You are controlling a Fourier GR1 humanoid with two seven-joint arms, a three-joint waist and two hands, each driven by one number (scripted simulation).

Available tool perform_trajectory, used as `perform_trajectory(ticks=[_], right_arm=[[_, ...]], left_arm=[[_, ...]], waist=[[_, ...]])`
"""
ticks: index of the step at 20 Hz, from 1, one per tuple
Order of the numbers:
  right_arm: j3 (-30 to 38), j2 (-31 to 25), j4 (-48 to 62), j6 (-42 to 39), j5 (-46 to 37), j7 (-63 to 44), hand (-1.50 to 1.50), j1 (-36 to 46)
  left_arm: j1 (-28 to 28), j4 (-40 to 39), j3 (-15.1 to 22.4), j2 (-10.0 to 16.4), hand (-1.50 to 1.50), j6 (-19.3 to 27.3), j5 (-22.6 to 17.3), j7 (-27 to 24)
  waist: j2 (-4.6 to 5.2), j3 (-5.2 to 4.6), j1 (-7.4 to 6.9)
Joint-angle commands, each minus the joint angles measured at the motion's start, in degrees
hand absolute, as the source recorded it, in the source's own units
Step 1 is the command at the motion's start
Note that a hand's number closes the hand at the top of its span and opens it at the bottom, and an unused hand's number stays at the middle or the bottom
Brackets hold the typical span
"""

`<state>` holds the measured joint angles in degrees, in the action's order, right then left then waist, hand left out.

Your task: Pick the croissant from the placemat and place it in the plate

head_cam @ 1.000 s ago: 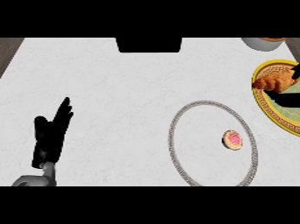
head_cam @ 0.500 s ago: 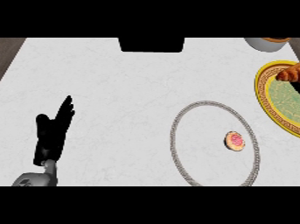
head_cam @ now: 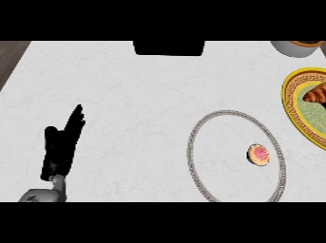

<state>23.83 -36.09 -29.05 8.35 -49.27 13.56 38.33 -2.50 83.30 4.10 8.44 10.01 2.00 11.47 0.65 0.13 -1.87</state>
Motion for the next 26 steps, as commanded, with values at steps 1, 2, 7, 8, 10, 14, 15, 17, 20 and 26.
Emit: perform_trajectory(ticks=[1,2,7,8,10,14,15,17,20,26], right_arm=[[1.1,-4.0,9.7,-5.4,0.7,3.9,1.5,2.4],[0.1,-4.2,10.3,-8.8,0.2,4.5,1.5,1.5],[-2.7,-3.4,16.2,-9.2,-3.2,3.7,-1.5,3.7],[-1.3,-5.7,16.9,-9.9,-1.9,10.0,-1.5,1.6],[-1.1,-7.1,16.8,-14.3,-1.2,12.5,-1.5,4.5],[5.2,-5.7,16.0,-14.7,6.1,21.9,-1.5,4.0],[8.2,-5.0,15.7,-16.2,9.6,23.0,-1.5,4.8],[13.1,-6.1,16.8,-19.7,14.6,24.2,-1.5,5.6],[17.8,-9.7,18.8,-25.8,19.5,25.2,-1.5,5.0],[19.8,-11.6,21.0,-32.4,22.3,28.5,-1.5,0.7]], left_arm=[[-0.9,0.4,0.6,-0.7,0.0,1.0,1.3,-0.5],[-2.6,-2.9,-1.7,1.2,0.0,-1.2,-0.5,-0.6],[-2.1,-2.2,1.0,-2.3,0.0,1.3,1.6,0.0],[-1.7,-0.4,0.6,-1.4,0.0,1.2,1.4,0.9],[-1.5,-1.2,-0.9,0.3,0.0,-0.9,0.1,-0.2],[-2.1,-1.0,-0.9,-0.2,0.0,-0.3,0.2,1.1],[0.2,-0.4,-0.7,0.6,0.0,-1.2,0.1,0.3],[1.5,1.5,-0.7,0.4,0.0,-0.6,0.1,0.7],[0.6,0.5,-1.1,-0.2,0.0,-0.3,-0.1,-0.2],[-1.0,-0.7,-0.7,-1.0,0.0,-0.5,0.2,0.2]], waist=[[0.46,0.12,-0.84],[0.51,0.06,-0.3],[0.29,0.06,-0.42],[0.59,0.2,-1.0],[0.37,0.12,-0.72],[0.26,0.18,-0.07],[-0.13,0.15,0.23],[-0.3,0.19,0.26],[-0.02,0.14,0.74],[0.47,0.22,-0.16]])
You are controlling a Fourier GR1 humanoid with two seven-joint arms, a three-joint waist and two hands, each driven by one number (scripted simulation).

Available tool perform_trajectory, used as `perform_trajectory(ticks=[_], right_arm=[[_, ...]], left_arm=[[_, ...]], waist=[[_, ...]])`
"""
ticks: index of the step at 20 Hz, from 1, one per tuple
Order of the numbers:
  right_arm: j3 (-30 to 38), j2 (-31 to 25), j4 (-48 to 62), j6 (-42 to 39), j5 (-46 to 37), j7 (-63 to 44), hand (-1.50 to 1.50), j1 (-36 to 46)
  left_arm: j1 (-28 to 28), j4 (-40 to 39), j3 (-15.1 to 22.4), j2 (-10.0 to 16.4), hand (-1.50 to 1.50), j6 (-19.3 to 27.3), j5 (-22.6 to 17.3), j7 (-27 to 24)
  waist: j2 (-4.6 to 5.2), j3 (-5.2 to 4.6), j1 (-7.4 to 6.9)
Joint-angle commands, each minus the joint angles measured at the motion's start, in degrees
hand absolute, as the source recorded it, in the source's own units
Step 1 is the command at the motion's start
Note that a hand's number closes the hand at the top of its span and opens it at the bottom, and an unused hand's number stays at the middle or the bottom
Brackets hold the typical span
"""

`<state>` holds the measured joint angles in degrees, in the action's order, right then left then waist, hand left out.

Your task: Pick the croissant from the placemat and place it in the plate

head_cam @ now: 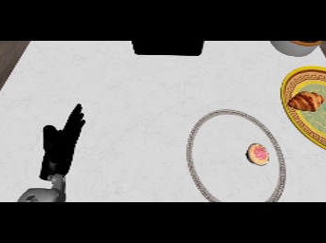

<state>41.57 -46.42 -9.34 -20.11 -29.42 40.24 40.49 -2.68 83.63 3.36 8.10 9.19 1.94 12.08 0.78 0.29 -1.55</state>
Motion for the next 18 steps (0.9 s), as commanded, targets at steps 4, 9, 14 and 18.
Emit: perform_trajectory(ticks=[4,9,14,18], right_arm=[[1.8,-0.5,0.8,-5.4,2.9,4.3,-1.5,-4.0],[0.4,0.2,-1.1,-7.3,2.8,8.5,-1.5,-6.1],[-0.4,2.2,-1.6,-3.5,3.0,8.6,-1.5,-6.4],[-1.2,3.4,-0.9,1.2,2.5,5.3,-1.5,-5.6]], left_arm=[[-1.4,-0.9,-0.3,-0.5,0.0,0.3,0.4,-0.2],[-1.7,-1.0,0.2,-1.1,0.0,0.1,0.6,0.8],[0.0,1.0,-0.4,-0.5,0.0,0.2,0.7,1.0],[0.0,0.1,-1.4,0.4,0.0,-1.3,-0.1,-0.3]], waist=[[0.26,0.08,-0.63],[0.12,0.05,-0.27],[0.1,0.04,-0.59],[0.12,0.01,-0.76]])
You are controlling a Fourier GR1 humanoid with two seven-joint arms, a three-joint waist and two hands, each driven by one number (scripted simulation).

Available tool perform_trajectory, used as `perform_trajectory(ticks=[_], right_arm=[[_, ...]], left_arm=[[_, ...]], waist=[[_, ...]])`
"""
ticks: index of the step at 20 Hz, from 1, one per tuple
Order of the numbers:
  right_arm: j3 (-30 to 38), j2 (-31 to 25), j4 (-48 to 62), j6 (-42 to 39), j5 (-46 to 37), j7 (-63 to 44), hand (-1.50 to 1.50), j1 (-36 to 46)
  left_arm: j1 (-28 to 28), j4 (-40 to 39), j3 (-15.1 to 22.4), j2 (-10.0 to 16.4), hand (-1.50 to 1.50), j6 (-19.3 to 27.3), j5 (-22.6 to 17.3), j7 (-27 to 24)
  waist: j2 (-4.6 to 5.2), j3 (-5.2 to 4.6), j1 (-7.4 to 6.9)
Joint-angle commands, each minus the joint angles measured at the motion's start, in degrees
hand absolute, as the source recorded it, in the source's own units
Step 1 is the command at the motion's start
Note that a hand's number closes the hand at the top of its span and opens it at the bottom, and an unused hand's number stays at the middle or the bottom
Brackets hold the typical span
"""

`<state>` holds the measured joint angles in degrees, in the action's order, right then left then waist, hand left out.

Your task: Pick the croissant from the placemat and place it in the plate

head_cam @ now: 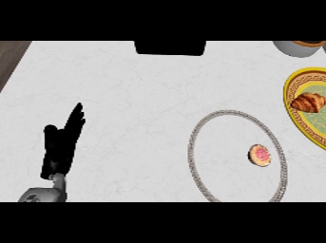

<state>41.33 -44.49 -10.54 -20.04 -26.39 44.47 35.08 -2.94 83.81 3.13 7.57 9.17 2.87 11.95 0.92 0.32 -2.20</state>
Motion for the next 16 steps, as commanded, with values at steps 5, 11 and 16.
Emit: perform_trajectory(ticks=[5,11,16], right_arm=[[-0.7,-0.6,0.4,1.9,-0.1,2.1,-1.5,-1.0],[-1.3,0.3,1.1,5.9,-0.6,0.6,-1.5,-1.2],[-0.8,-2.0,2.0,4.5,-0.2,1.6,-1.5,-3.4]], left_arm=[[2.4,0.3,0.4,-0.1,0.0,-1.1,0.0,-1.9],[-1.9,0.3,-0.6,-0.2,0.0,-0.3,0.2,0.8],[0.5,-1.0,0.6,-1.3,0.0,-0.2,0.9,-0.8]], waist=[[0.09,0.02,-0.36],[0.07,0.03,-0.21],[0.19,0.1,-0.37]])
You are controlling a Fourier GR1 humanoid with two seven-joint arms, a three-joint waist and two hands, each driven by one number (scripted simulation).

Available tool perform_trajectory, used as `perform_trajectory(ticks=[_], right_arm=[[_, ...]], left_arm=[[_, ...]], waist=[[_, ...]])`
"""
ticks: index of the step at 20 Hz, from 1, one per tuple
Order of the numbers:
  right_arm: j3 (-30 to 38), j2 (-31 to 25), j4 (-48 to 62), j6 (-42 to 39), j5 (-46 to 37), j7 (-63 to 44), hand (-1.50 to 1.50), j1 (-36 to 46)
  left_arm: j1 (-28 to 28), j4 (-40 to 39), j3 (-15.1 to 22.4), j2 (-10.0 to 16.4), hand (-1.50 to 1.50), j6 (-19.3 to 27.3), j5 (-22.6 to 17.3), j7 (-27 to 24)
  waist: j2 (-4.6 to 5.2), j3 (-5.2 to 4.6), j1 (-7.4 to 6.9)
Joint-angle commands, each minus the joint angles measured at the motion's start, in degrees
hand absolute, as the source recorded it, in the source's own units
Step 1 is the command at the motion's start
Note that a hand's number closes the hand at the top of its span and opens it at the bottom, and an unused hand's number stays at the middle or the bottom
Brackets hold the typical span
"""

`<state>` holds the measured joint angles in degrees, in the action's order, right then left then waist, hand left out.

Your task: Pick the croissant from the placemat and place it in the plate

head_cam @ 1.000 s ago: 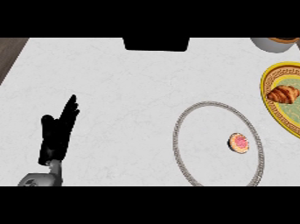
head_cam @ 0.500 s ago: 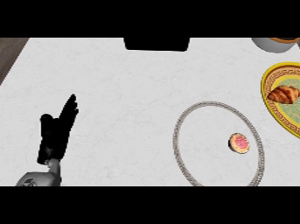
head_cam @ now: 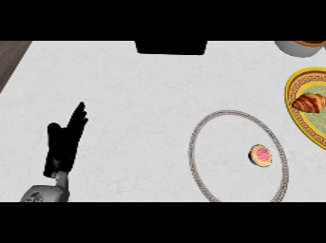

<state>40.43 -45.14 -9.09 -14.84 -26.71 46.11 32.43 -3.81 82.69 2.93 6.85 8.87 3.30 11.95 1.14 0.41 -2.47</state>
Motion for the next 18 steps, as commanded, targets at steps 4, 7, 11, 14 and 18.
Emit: perform_trajectory(ticks=[4,7,11,14,18], right_arm=[[0.6,-3.1,0.7,-0.9,0.5,0.9,-1.5,-2.4],[1.6,-3.9,1.2,-1.0,1.4,0.8,-1.5,-3.2],[2.0,-3.4,1.1,1.1,1.8,-0.1,-1.5,-2.5],[3.2,-4.8,1.1,-0.5,3.1,1.4,-1.5,-3.8],[3.6,-5.3,1.4,0.9,3.2,0.8,-1.5,-5.2]], left_arm=[[1.9,-0.4,-0.1,-0.1,0.0,-0.6,-0.2,-1.7],[-0.5,-2.8,-1.3,0.6,0.0,-1.4,-0.7,-2.8],[-0.1,0.7,0.2,0.2,0.0,-0.2,0.7,0.9],[1.2,1.1,0.3,0.1,0.0,-0.4,0.8,-0.8],[-2.1,-2.1,-0.2,-1.2,0.0,1.2,1.2,-0.8]], waist=[[0.11,0.08,-0.26],[0.24,0.07,0.35],[0.09,0.17,-0.4],[0.05,0.17,-0.26],[0.34,0.19,0.31]])
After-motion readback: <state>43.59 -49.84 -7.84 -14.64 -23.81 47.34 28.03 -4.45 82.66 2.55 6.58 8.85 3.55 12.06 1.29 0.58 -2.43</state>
